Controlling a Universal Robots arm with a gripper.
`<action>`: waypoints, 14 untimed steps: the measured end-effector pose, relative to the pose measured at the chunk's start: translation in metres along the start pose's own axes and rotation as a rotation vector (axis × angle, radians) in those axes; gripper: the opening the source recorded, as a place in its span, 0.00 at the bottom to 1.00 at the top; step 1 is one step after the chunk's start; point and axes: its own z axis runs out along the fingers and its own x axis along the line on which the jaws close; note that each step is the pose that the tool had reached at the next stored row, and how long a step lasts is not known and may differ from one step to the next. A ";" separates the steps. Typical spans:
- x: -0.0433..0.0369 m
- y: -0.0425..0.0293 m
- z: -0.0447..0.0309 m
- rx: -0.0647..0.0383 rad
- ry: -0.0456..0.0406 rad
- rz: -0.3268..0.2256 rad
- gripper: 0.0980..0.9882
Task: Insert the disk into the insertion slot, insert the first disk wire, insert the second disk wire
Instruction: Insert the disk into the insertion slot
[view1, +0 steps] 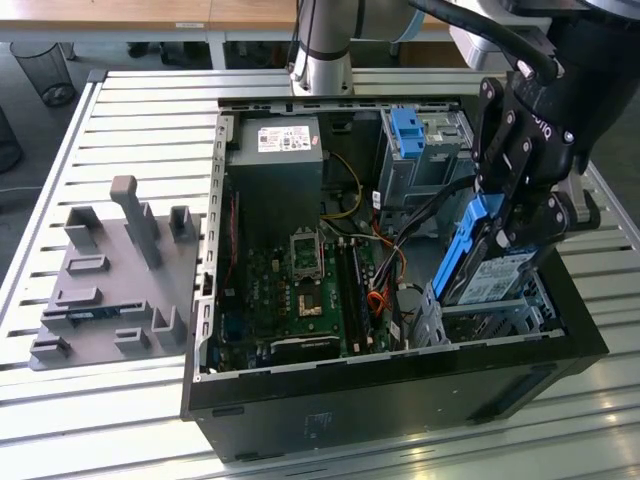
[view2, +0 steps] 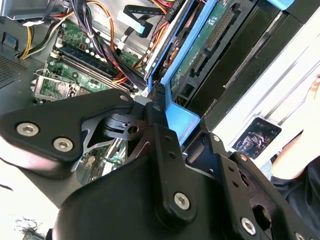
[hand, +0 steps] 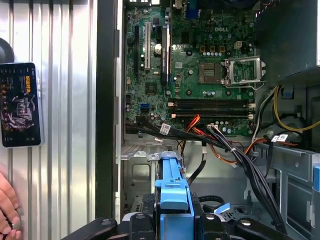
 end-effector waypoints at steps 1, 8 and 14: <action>0.0000 0.0000 0.0004 0.000 0.0000 0.000 0.30; 0.0000 0.0000 0.0038 0.001 0.0000 0.000 0.30; 0.0000 0.0000 0.0055 0.001 -0.0003 0.000 0.30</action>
